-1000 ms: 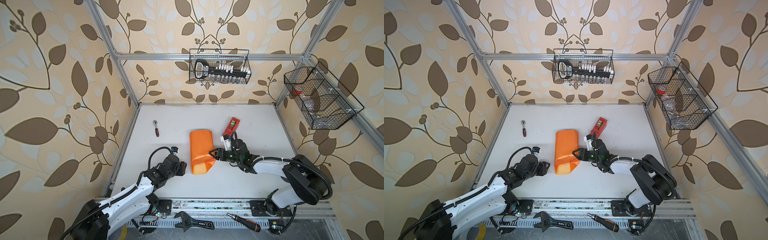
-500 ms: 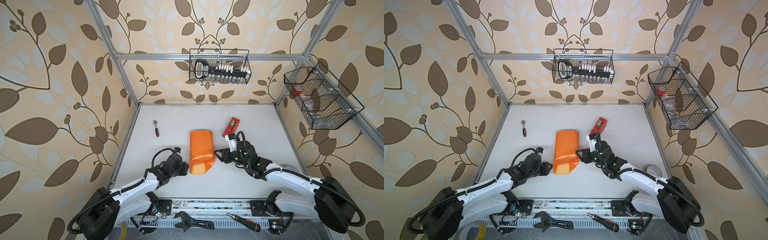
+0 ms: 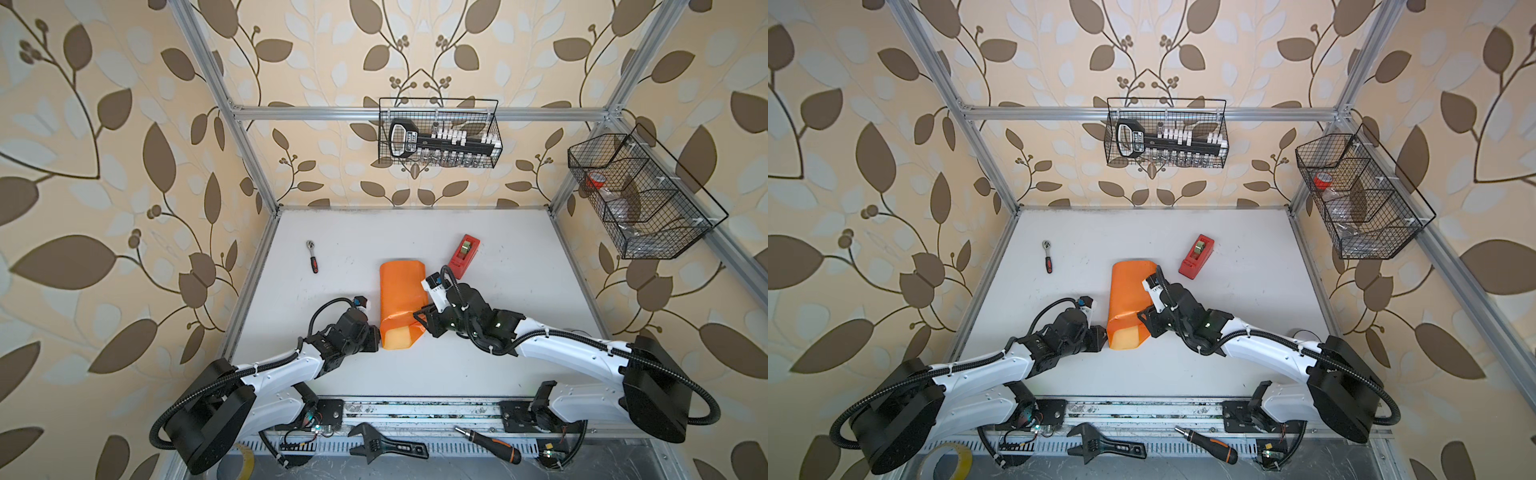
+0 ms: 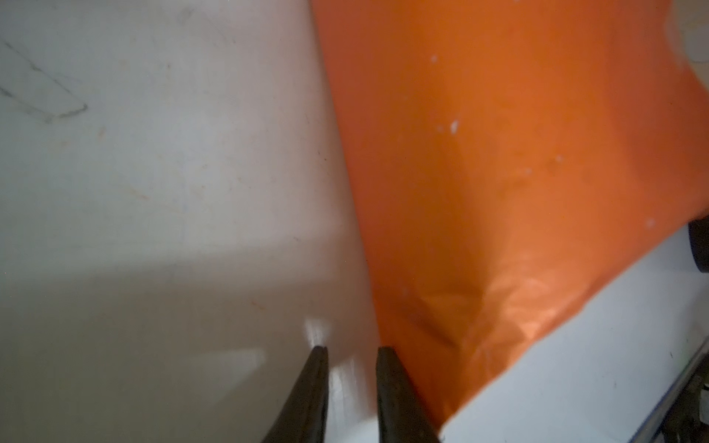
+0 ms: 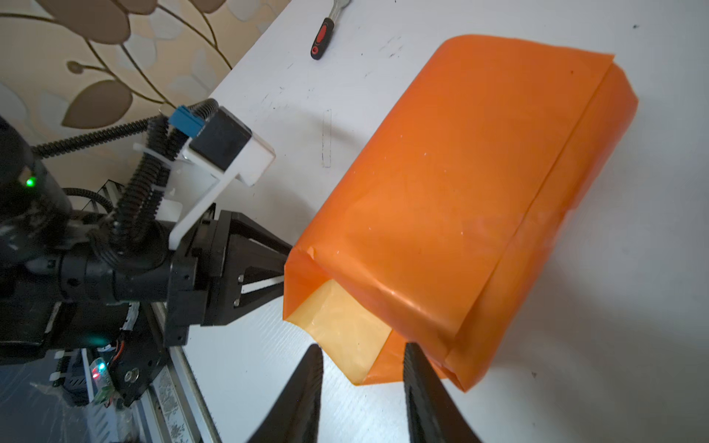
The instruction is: Wrap the gift box in paper
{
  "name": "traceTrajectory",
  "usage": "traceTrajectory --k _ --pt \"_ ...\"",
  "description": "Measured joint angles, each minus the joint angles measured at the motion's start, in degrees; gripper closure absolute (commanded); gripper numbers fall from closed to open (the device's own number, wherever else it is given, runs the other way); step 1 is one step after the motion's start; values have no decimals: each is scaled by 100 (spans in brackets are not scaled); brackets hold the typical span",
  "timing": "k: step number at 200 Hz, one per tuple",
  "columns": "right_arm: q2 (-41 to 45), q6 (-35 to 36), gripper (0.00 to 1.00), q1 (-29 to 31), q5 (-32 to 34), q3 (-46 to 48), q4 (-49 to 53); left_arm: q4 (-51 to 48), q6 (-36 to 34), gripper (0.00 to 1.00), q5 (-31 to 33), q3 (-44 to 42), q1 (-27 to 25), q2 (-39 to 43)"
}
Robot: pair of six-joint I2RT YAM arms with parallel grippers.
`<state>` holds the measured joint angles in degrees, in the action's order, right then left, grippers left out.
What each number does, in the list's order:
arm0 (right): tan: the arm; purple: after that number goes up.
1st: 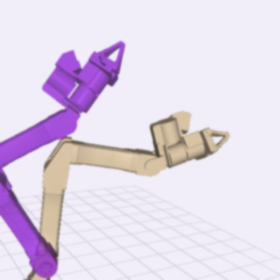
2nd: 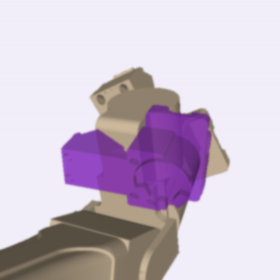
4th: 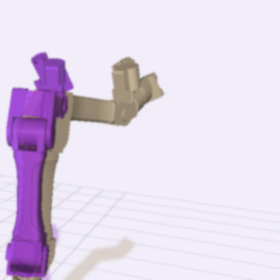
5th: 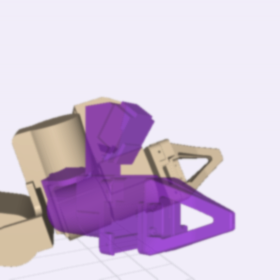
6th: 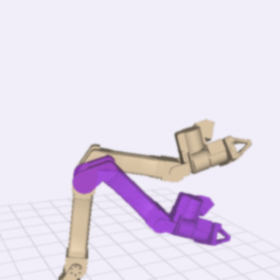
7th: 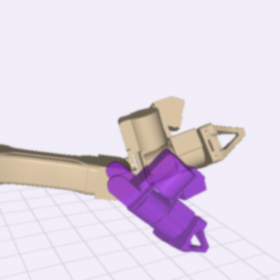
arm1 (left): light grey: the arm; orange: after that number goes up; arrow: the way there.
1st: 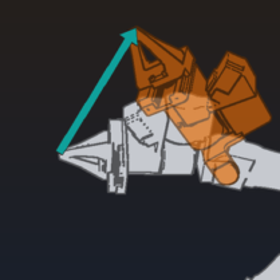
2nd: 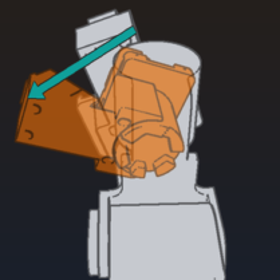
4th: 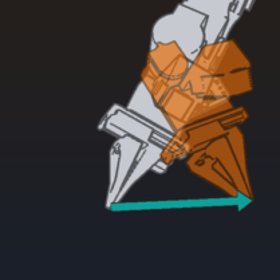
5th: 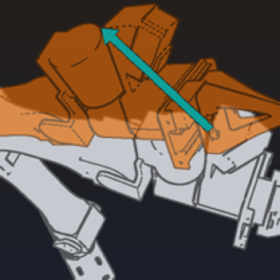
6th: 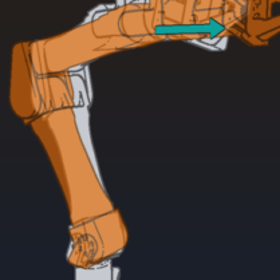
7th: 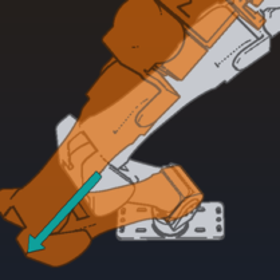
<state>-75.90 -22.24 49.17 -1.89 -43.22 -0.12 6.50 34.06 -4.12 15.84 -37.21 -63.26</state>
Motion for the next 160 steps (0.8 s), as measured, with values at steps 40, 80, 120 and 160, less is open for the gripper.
traceTrajectory --k 40,80,120,160 --pt "-730 133 65 -275 -81 -761 96 111 -2 76 -4 -42 -11 114" --pt "-1370 219 67 -323 -225 -1134 249 192 -2 77 -22 -164 -37 195" --pt "-1622 240 70 -393 -315 -1143 400 236 -4 77 -42 -212 -63 201" --pt "-1685 240 71 -424 -326 -1141 402 350 -55 77 -181 -214 -103 201"
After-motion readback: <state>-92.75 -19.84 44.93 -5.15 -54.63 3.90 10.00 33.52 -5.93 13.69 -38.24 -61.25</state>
